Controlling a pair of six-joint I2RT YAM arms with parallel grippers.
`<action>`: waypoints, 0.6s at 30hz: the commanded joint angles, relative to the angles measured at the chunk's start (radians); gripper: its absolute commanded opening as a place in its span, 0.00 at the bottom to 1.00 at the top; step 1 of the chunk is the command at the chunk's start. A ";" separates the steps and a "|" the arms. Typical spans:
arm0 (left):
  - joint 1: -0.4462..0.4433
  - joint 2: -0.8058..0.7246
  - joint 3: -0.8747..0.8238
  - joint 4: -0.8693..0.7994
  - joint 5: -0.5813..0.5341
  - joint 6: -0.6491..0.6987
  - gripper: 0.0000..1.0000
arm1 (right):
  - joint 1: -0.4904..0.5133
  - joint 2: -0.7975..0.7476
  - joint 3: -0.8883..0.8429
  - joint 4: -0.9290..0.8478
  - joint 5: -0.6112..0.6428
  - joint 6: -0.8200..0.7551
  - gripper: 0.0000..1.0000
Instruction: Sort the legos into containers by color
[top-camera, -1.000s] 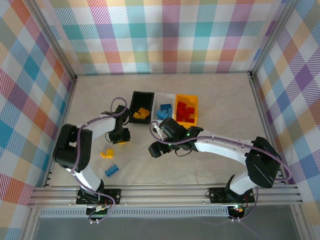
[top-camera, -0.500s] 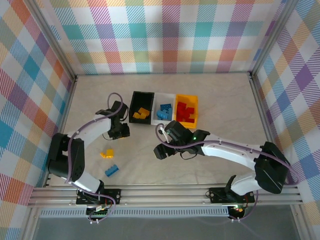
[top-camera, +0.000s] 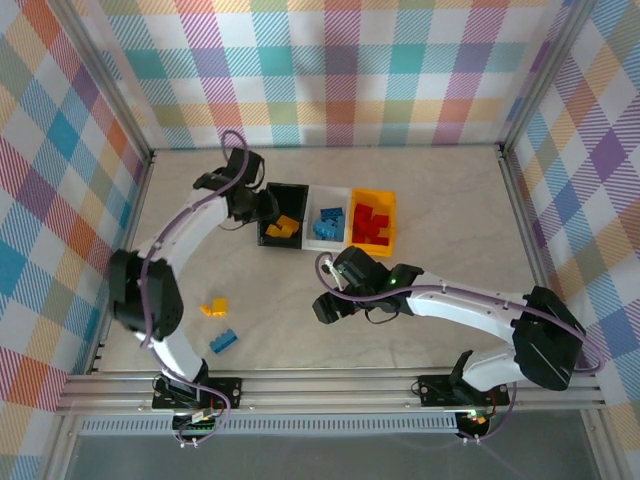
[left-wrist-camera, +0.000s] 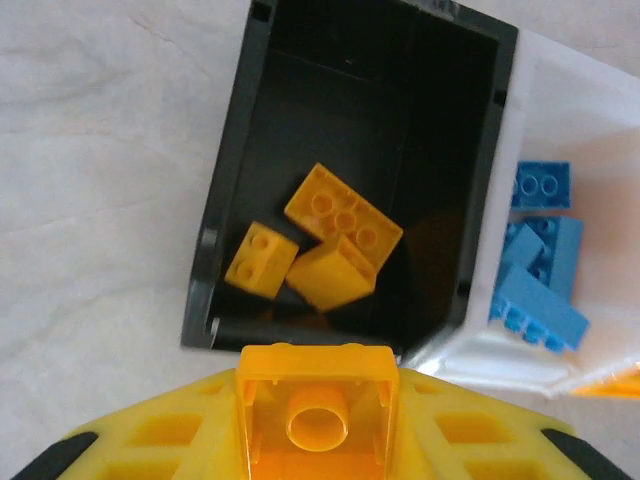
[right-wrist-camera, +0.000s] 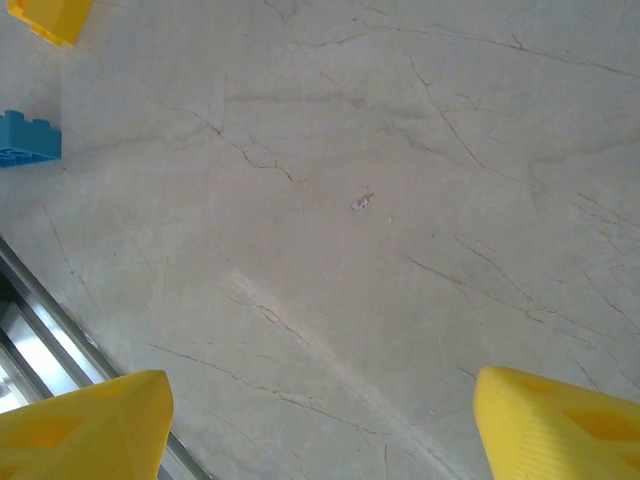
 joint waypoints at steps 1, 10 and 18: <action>-0.005 0.115 0.090 -0.041 0.010 0.041 0.37 | 0.012 0.010 0.010 0.048 -0.031 0.023 0.79; -0.012 0.204 0.199 -0.070 0.057 0.050 0.64 | 0.120 0.185 0.120 0.092 -0.108 -0.065 0.83; -0.001 -0.063 0.104 -0.161 -0.041 0.040 0.72 | 0.258 0.469 0.390 0.130 -0.201 -0.174 0.96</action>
